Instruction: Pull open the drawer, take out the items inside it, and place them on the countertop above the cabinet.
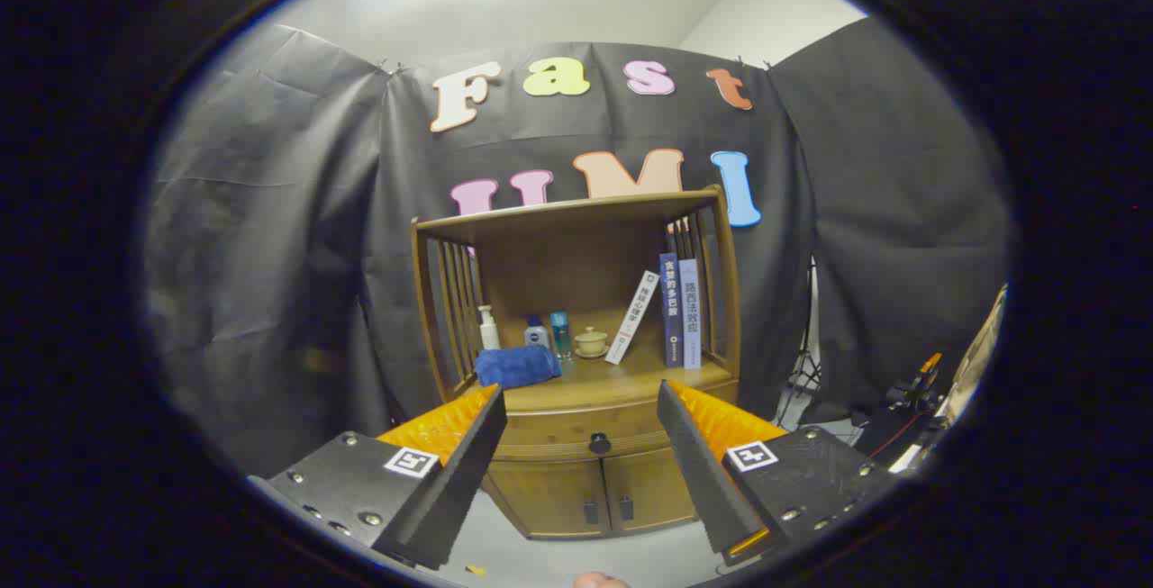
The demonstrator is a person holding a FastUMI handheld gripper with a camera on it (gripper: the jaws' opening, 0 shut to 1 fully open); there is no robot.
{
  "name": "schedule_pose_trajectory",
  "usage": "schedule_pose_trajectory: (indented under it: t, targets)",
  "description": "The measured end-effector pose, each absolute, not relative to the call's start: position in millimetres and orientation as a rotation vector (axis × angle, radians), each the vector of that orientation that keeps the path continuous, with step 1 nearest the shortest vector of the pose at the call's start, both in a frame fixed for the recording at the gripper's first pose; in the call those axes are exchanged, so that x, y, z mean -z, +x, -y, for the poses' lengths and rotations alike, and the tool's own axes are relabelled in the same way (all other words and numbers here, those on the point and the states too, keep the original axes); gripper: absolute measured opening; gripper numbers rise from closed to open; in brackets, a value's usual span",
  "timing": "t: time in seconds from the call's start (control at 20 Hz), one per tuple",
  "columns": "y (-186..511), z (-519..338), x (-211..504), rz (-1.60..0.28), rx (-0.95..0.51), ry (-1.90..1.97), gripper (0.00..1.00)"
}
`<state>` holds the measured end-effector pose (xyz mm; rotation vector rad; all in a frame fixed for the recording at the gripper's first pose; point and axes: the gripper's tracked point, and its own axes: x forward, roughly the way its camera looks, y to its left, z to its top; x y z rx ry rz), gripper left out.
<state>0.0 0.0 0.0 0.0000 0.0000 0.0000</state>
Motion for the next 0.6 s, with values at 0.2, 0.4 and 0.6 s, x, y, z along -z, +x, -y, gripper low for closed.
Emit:
schedule_pose_trajectory:
  t: [0.2,0.4,0.6]
  targets:
    - [3.3,0.8,1.9,-0.007,0.004,-0.001,1.0]
    - [4.6,-0.4,6.1,-0.016,0.009,-0.027,1.0]
    - [6.3,1.0,4.4,-0.008,0.017,-0.031,1.0]
